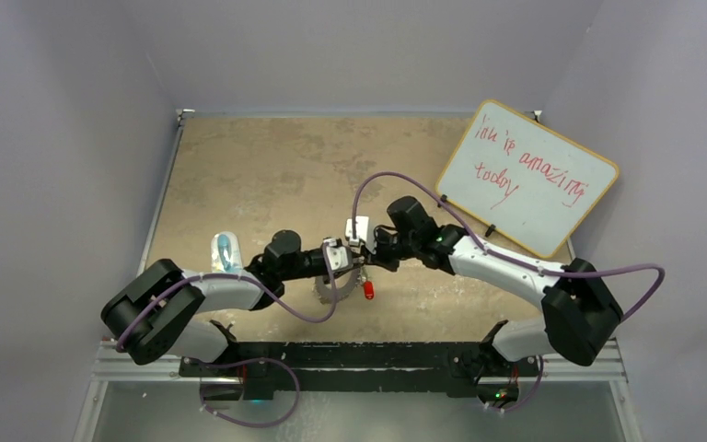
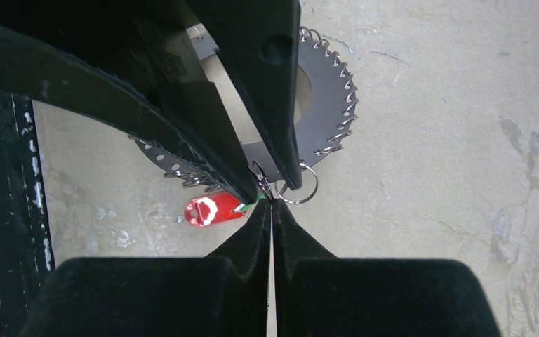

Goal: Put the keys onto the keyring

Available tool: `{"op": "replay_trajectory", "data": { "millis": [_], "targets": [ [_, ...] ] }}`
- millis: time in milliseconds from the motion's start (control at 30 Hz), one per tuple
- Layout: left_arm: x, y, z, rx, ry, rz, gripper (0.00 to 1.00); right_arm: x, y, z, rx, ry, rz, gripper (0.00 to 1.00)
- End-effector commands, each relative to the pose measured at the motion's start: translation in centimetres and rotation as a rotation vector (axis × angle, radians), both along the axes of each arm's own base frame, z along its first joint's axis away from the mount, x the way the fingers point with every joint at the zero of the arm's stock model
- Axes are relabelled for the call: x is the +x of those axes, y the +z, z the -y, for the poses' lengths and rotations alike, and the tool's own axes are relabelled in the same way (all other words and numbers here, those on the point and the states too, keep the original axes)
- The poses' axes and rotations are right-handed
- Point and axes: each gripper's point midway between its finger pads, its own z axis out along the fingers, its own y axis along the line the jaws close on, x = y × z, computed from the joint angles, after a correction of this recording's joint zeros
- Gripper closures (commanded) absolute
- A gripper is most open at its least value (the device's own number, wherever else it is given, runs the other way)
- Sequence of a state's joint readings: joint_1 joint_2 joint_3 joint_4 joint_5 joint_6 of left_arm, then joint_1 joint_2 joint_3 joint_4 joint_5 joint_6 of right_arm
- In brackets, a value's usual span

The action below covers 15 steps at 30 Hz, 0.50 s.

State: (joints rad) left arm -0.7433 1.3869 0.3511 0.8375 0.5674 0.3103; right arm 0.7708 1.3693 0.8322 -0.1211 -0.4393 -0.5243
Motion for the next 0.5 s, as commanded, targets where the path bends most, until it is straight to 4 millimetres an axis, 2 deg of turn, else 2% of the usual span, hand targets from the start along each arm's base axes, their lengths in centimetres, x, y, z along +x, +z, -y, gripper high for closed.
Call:
{"op": "replay_trajectory", "data": {
  "millis": [0,167,300,467],
  "targets": [
    [0.8,1.5,0.6,0.000,0.002,0.051,0.80,0.4,2.2,-2.1,0.061,0.039,0.052,1.00],
    [0.6,0.5,0.5,0.058,-0.012,0.026,0.94,0.5,2.2,-2.5,0.053,0.043,0.054,1.00],
    [0.9,0.0,0.1,0.121,0.000,0.027,0.96,0.7,2.3,-2.5,0.044,0.037,0.061,1.00],
    [1.3,0.2,-0.7,0.146,0.043,0.039,1.00,0.9,2.6,-2.6,0.048,0.033,0.073,1.00]
  ]
}}
